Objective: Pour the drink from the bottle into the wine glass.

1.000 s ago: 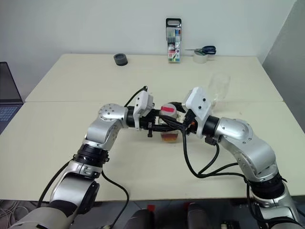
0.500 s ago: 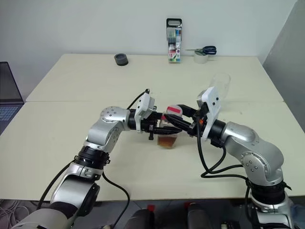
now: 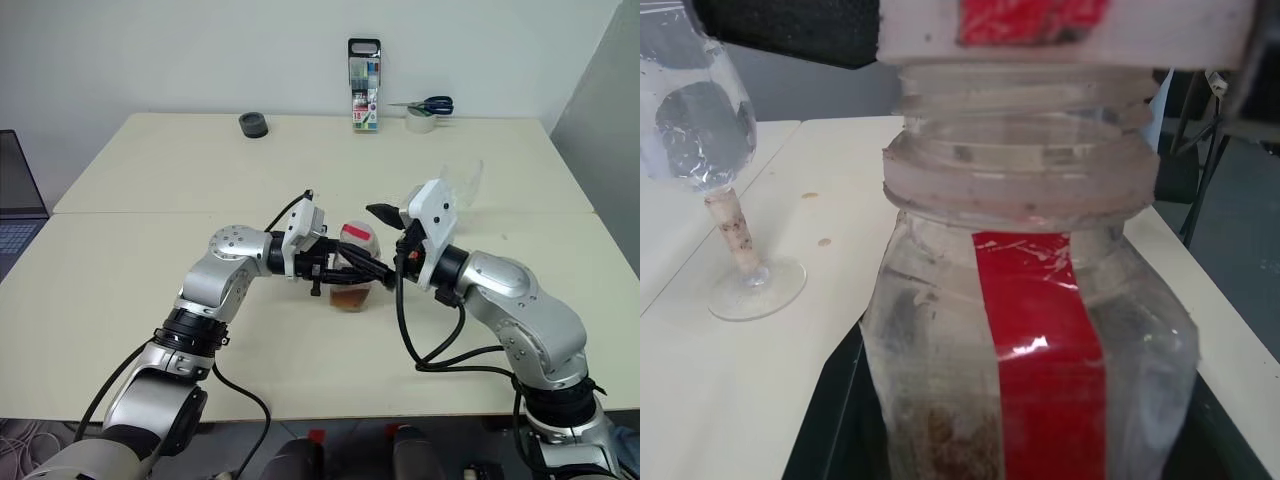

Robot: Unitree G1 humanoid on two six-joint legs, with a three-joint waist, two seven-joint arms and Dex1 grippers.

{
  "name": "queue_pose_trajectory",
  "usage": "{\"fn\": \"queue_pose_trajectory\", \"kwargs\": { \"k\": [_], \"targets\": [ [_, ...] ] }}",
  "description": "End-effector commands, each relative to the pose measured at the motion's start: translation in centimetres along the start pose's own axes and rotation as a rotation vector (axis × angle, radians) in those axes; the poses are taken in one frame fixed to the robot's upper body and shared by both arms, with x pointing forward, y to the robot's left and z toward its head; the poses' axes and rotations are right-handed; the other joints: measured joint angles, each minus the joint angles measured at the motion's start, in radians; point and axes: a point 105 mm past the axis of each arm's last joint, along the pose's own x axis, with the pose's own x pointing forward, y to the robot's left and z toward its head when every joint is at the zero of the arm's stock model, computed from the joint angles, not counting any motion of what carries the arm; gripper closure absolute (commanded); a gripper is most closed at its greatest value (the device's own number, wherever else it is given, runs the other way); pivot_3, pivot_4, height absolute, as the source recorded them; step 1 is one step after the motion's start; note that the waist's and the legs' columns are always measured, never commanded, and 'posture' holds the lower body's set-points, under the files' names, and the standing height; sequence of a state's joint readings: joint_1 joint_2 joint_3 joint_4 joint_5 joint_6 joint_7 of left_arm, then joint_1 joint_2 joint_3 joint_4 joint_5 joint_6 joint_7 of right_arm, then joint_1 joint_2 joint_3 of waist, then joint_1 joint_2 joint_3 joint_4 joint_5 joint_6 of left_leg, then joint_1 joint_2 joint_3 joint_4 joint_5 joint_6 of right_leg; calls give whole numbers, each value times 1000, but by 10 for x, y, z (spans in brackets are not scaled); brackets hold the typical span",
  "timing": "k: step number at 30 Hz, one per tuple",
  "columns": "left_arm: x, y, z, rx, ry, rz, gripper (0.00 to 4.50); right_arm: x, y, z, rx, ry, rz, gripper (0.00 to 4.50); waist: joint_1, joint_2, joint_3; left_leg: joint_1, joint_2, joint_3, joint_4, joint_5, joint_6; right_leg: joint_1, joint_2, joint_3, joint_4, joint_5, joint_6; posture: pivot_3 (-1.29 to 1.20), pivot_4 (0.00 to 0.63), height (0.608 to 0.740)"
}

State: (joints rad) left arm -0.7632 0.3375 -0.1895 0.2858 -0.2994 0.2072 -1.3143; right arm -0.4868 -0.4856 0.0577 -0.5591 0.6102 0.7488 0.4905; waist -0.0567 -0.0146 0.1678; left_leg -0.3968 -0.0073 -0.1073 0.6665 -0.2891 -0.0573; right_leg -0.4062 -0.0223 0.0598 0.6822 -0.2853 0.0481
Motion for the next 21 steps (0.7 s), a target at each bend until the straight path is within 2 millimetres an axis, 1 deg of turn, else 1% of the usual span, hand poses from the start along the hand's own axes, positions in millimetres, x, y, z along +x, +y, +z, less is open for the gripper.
{"fn": "queue_pose_trajectory", "kwargs": {
  "k": [1, 2, 5, 9, 10, 11, 17, 19, 21],
  "targets": [
    [1, 1, 12, 46, -26, 5, 2847, -3, -2, 10, -30, -39, -16, 539, 0, 0, 0, 0, 0, 0, 0, 0, 0, 0, 0, 0, 0, 0, 0, 0, 150, 740],
    [1, 2, 12, 46, -26, 6, 2847, -3, -2, 10, -31, -38, -15, 539, 0, 0, 0, 0, 0, 0, 0, 0, 0, 0, 0, 0, 0, 0, 0, 0, 150, 740],
    [1, 2, 12, 47, -27, 10, 2847, -3, -2, 10, -38, -38, -13, 1139, 0, 0, 0, 0, 0, 0, 0, 0, 0, 0, 0, 0, 0, 0, 0, 0, 150, 740],
    [0, 3, 12, 46, -28, 22, 2848, -6, -2, 15, -57, -62, -15, 2498, 0, 0, 0, 0, 0, 0, 0, 0, 0, 0, 0, 0, 0, 0, 0, 0, 150, 740],
    [0, 3, 11, 45, -29, 26, 2848, -7, -2, 16, -64, -70, -18, 2746, 0, 0, 0, 0, 0, 0, 0, 0, 0, 0, 0, 0, 0, 0, 0, 0, 150, 740],
    [0, 3, 11, 44, -29, 30, 2850, -8, -3, 18, -73, -77, -22, 2806, 0, 0, 0, 0, 0, 0, 0, 0, 0, 0, 0, 0, 0, 0, 0, 0, 150, 740],
    [-2, 4, 8, 34, -33, 69, 2850, -16, -8, 28, -124, -99, -50, 2806, 0, 0, 0, 0, 0, 0, 0, 0, 0, 0, 0, 0, 0, 0, 0, 0, 150, 740],
    [-4, 6, 8, 29, -39, 95, 2850, -24, -15, 28, -117, -89, -87, 2806, 1, 0, 0, 0, 0, 0, 0, 0, 0, 0, 0, 0, 0, 0, 0, 0, 150, 740],
    [-7, 9, 8, 23, -45, 128, 2850, -35, -22, 19, -85, -48, -122, 2806, 3, 0, 0, 0, 0, 0, 0, 0, 0, 0, 0, 0, 0, 0, 0, 0, 150, 740]
  ]
}}
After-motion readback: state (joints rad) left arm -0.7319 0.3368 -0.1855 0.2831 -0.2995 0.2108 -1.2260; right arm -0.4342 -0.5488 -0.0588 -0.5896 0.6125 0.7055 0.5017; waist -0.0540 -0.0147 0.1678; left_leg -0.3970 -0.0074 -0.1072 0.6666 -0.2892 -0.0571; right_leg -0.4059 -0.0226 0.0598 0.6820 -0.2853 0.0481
